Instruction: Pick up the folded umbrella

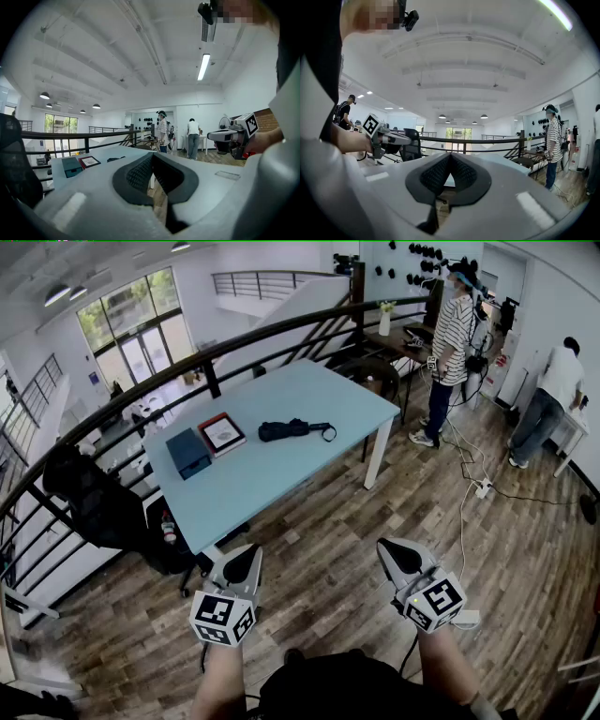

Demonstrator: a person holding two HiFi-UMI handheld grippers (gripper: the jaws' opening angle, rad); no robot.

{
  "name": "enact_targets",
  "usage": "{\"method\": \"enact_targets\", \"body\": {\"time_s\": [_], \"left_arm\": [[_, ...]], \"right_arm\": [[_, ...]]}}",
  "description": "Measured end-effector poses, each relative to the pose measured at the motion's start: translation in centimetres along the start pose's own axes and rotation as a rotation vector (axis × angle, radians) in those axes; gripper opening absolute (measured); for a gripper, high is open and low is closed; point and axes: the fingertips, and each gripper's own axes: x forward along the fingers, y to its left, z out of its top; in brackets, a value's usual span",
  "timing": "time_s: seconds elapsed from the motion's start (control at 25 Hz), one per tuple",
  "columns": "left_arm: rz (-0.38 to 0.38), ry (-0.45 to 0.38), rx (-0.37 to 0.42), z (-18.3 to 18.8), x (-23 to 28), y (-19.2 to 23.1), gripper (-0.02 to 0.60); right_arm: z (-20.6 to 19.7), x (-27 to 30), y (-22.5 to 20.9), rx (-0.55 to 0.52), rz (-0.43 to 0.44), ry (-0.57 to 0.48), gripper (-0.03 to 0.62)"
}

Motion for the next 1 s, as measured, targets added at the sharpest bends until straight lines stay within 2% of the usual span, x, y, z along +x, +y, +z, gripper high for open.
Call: {"method": "enact_targets", "body": {"time_s": [0.24, 0.44, 0.76, 1.0], "left_arm": [[-0.015, 0.003, 0.01, -0.3, -0.4, 0.5, 0.008], [0.003, 0.027, -0.034, -1.8, -1.8, 2.6, 0.008], [-0.01, 0.043, -0.088, -4.0, -5.0, 6.1, 0.008], [-0.049, 0.03, -0.095, -4.4, -6.2, 8.9, 0.008]], "right_arm": [[-0.5, 0.4, 0.1, 0.055, -0.03, -0.015, -0.005], [-0.5, 1.4, 1.2, 0.084, -0.026, -0.02, -0.005], [-0.8, 4.6, 6.4, 0.148, 0.039, -0.019, -0.002], [-1.4, 6.6, 9.4, 0.159, 0.033, -0.001, -0.002]]}}
